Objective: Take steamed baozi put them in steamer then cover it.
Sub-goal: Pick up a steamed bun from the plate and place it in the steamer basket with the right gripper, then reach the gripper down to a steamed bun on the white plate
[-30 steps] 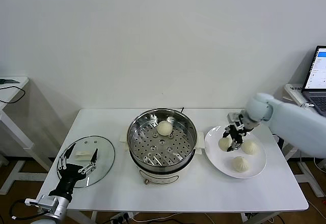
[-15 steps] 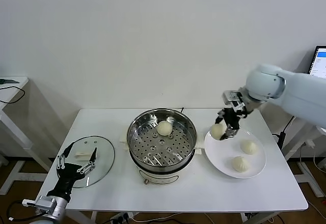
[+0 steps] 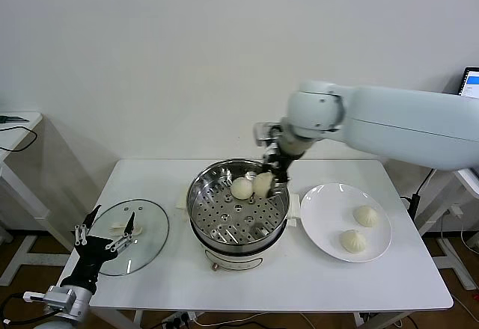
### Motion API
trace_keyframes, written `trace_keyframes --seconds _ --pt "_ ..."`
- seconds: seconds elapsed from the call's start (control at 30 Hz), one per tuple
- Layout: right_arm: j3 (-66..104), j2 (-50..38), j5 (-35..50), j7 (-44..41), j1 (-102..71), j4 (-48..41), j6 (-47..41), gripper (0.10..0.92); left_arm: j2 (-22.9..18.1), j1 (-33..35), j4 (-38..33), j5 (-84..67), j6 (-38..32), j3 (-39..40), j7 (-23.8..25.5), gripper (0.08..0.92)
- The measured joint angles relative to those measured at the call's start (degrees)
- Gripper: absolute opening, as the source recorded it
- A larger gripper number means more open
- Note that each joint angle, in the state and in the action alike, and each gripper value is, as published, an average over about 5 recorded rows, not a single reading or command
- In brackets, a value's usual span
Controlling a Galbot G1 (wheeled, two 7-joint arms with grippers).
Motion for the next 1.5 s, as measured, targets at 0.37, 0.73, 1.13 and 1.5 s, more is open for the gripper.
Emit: trace_keyframes --seconds 0.37,0.73,1.13,1.5 --pt "1.0 11.0 -0.5 0.8 -5.3 -7.3 -1.8 0.668 0.1 -0.1 0.3 -0.2 0.1 -0.8 0.1 0.823" --pt "2.5 17.6 -4.8 0.2 -12.1 -16.2 -1.7 0.670 0.0 0.1 0.3 -0.7 0.2 -2.0 0.3 0.823" --pt "4.8 18.0 -5.8 0.2 -14.9 -18.5 -1.7 0.820 -0.1 0.1 0.7 -0.7 0.1 -1.6 0.3 0.823" --pt "3.7 2.5 -3.8 -4.7 -5.8 -7.5 0.9 0.823 -0.1 0.4 0.1 -0.6 0.2 -1.1 0.2 0.823"
